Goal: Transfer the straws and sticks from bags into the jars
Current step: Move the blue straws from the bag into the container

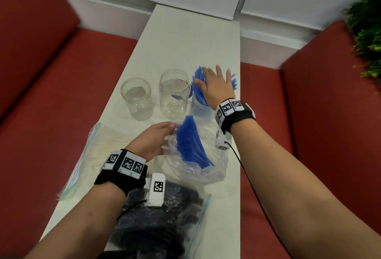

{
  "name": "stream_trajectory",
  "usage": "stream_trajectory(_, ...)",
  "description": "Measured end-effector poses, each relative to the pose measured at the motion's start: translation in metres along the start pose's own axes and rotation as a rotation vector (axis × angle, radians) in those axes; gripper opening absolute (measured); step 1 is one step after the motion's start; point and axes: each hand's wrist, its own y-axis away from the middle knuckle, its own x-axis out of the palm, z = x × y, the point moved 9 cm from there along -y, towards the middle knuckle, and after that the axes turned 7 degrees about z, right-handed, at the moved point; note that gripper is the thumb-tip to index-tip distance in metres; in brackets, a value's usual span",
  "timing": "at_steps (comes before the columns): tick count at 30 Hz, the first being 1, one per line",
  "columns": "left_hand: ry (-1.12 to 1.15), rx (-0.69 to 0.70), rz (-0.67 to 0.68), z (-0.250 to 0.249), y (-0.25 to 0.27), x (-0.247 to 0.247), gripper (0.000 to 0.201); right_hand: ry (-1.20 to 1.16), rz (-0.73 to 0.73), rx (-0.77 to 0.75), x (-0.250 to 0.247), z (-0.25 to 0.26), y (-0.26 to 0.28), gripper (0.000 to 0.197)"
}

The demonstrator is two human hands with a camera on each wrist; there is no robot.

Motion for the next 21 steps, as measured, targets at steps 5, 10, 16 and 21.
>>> stream_trajectory(5, 0.003, 0.007, -0.004, 0.000, 0.004, 0.000, 0.028, -0.009, -0.265, 0.144, -0.038, -0.016, 0.010, 0.074)
stream_trajectory(10, -0.023, 0.008, -0.012, 0.001, 0.010, 0.002, 0.028, -0.019, -0.024, 0.184, 0.000, -0.020, 0.024, 0.071)
stream_trajectory(16, -0.027, 0.017, -0.014, 0.002, 0.015, 0.004, 0.026, -0.065, -0.236, 0.026, -0.026, -0.004, 0.039, 0.070)
stream_trajectory(21, -0.007, 0.024, -0.007, 0.006, 0.019, 0.006, 0.027, -0.021, -0.006, -0.052, -0.008, 0.015, 0.054, 0.072)
